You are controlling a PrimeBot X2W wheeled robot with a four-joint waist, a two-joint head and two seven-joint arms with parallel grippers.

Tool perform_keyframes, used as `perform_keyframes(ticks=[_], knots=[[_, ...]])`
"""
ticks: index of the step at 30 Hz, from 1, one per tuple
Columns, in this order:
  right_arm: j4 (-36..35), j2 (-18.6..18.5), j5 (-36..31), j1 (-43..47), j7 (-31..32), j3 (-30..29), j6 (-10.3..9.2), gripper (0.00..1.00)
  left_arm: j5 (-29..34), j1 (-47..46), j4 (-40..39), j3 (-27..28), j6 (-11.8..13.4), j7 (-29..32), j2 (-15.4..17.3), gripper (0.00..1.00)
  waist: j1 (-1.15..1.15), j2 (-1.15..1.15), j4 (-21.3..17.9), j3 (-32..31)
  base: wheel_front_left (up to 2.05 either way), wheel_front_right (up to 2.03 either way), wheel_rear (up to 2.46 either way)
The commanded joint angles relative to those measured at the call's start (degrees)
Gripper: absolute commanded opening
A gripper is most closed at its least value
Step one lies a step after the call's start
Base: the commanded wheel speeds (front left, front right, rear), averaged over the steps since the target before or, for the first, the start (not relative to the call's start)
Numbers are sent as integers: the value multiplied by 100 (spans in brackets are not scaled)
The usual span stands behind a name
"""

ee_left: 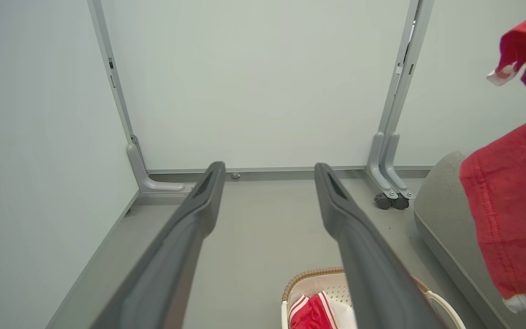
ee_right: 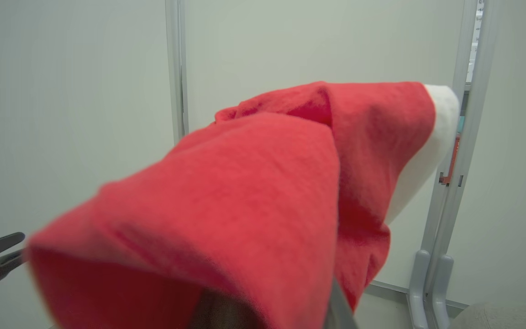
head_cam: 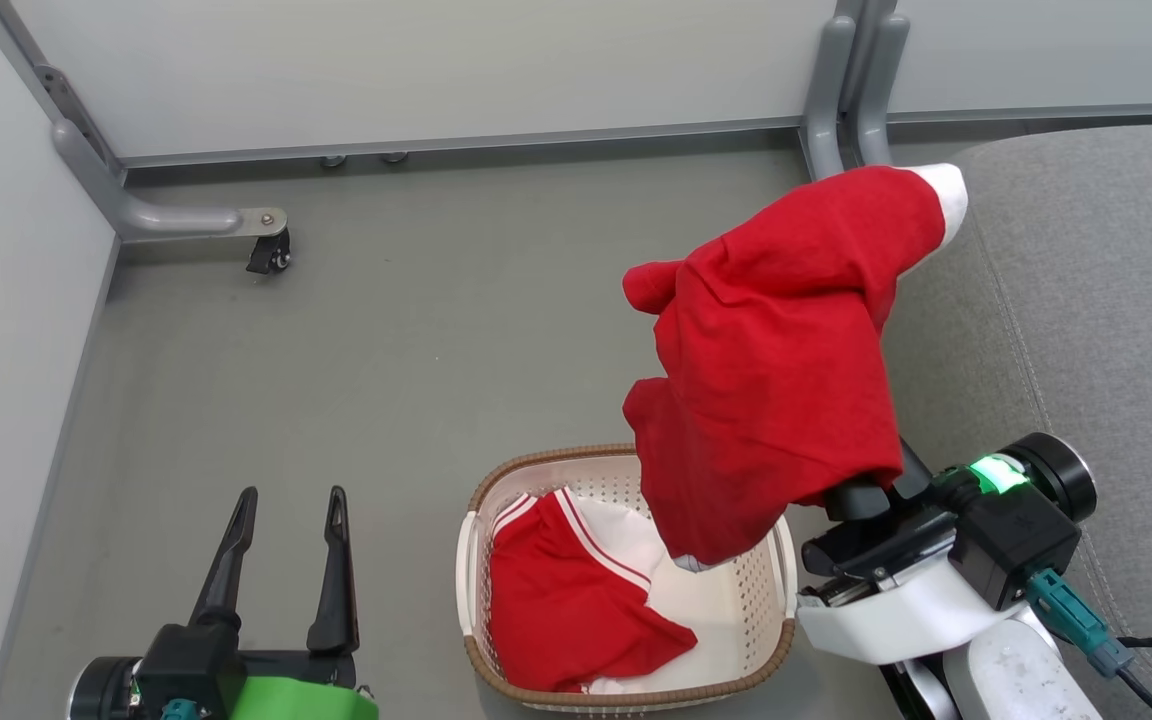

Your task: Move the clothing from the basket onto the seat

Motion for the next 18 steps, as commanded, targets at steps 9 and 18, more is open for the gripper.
perform_keyframes(ticks=[9,18], knots=[[-5,10,-1,-7,-20,14,-2,0,74,31,56,2,17,-1,-5,100,0,0,25,13,0,0,0],[-43,24,20,1,-20,-55,-2,0,82,-81,72,77,30,-1,-4,100,0,0,-52,51,0,0,0]])
